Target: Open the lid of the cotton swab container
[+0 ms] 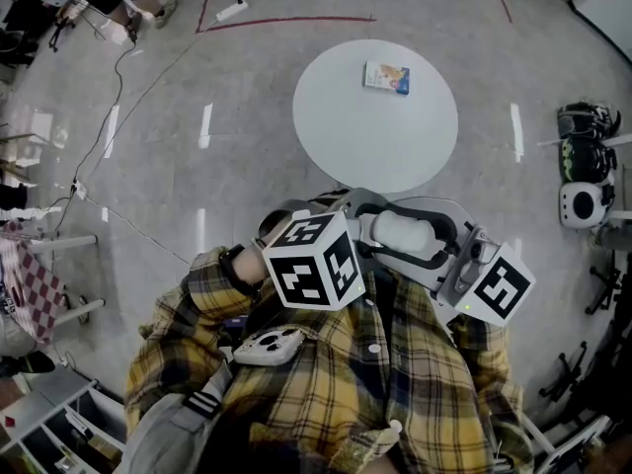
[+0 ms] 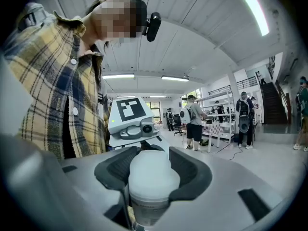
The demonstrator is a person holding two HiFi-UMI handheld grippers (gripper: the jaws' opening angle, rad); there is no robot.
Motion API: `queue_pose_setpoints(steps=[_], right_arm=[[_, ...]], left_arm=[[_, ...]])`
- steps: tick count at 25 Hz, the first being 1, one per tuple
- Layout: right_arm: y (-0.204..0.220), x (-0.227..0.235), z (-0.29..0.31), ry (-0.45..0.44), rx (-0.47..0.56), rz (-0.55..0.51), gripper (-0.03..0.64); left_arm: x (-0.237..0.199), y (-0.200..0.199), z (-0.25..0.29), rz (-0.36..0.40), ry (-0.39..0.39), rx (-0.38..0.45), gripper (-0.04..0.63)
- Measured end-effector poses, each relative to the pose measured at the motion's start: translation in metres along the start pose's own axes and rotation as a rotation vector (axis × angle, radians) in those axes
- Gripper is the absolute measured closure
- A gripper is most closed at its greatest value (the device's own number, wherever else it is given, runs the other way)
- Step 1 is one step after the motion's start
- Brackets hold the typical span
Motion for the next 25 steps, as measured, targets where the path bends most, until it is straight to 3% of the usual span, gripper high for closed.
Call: queue_pose_setpoints(steps=[8, 13, 17, 25], right_arm=[[-0.003, 0.001, -0.002, -0.023, 0.022, 0.059, 0.399], [-0.003, 0.000, -0.002, -0.069, 0.052, 0.130, 0.407], [-0.006, -0.001, -0.001, -0.113, 0.067, 0.148, 0.400], [-0.024, 0.012, -0.005, -0.067, 0.098, 0.173, 0.388]], left_arm=[[0.003, -0.003, 0.000, -0.026, 0.024, 0.006, 0.350], [0.004, 0.003, 0.003, 0.040, 0.002, -0.014, 0.350], [0.008, 0.003, 0.001, 0.013, 0.019, -0.003, 0.350], [0.007, 0.014, -0.003, 0.037, -0.015, -0.026, 0.350]])
Point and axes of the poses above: the fingertips, and each gripper's own axes: z forward along the fingers, x to its right, y out of its underside, the point moved 1 cm from there along -z, backward along the fingers, and after that the axes turned 15 degrees about -y, right-handed, at the moved point
